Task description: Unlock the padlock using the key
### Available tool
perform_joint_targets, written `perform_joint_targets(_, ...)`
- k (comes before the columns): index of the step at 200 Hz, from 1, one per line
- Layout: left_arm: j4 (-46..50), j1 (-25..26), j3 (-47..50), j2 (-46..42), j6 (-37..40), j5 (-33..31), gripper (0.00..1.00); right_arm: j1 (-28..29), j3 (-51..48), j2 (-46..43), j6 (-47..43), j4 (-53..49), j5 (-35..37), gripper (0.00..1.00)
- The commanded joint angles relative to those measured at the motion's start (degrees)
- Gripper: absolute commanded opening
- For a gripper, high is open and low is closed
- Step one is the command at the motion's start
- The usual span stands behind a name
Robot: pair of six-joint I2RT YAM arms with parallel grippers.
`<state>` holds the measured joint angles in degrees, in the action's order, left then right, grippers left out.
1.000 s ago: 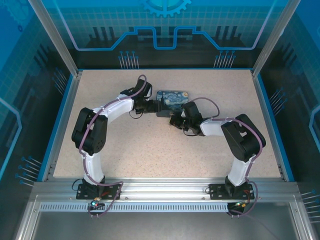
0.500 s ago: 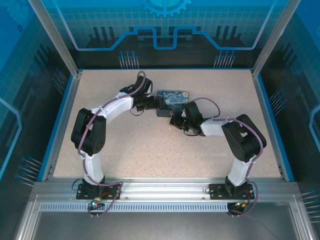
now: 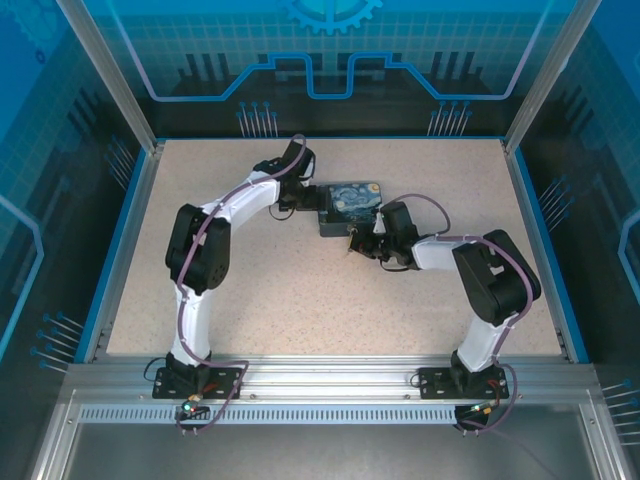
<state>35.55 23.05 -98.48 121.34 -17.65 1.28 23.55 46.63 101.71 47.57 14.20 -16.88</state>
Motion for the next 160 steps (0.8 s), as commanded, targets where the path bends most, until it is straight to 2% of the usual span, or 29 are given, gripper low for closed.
perform_joint_targets(1,2.56,0.15,1.56,0.63,1.05,-0.65,0.85,-1.36,-3.34,2.37,5.66,-8.87,-1.63,0.0)
perform_joint_targets(43,1.15,0.17,4.89,1.03,-0.66,1.68,0.81,-0.47,-5.62,3.55,15.2,0.82,-2.49,0.0)
perform_joint_targets(50,0.59,0.09,5.62,0.94,-1.27,2.62,0.8,-0.16,-6.46,3.93,17.58,4.84,-2.15,0.0)
perform_joint_targets(83,-2.1,0.23,9.05,0.87,-4.05,6.42,0.71,2.68,-10.06,6.74,28.62,19.18,3.31,0.0)
perform_joint_targets(114,-3.03,0.24,11.01,0.83,-4.5,7.33,0.64,6.14,-10.03,11.42,35.07,30.49,8.73,0.0)
perform_joint_targets(160,-3.57,0.23,12.68,0.57,-4.69,7.43,0.63,7.18,-7.52,13.07,36.27,32.94,10.93,0.0)
